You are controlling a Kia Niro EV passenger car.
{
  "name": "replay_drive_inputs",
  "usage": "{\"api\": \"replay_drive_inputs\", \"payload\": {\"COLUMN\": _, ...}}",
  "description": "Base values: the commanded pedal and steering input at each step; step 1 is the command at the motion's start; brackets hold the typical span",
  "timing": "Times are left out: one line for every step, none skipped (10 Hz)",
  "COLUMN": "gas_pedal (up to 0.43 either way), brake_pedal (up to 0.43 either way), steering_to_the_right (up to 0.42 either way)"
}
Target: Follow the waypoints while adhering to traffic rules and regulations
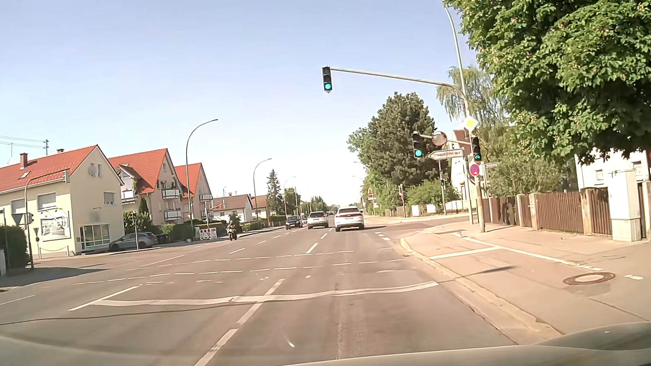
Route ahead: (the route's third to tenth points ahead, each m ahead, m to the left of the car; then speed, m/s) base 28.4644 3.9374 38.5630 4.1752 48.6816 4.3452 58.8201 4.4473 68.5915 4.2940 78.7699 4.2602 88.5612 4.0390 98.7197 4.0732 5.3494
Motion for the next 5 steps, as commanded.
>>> {"api": "replay_drive_inputs", "payload": {"gas_pedal": 0.240, "brake_pedal": 0.000, "steering_to_the_right": 0.000}}
{"api": "replay_drive_inputs", "payload": {"gas_pedal": 0.240, "brake_pedal": 0.000, "steering_to_the_right": 0.001}}
{"api": "replay_drive_inputs", "payload": {"gas_pedal": 0.228, "brake_pedal": 0.000, "steering_to_the_right": 0.002}}
{"api": "replay_drive_inputs", "payload": {"gas_pedal": 0.228, "brake_pedal": 0.000, "steering_to_the_right": 0.002}}
{"api": "replay_drive_inputs", "payload": {"gas_pedal": 0.228, "brake_pedal": 0.000, "steering_to_the_right": 0.003}}
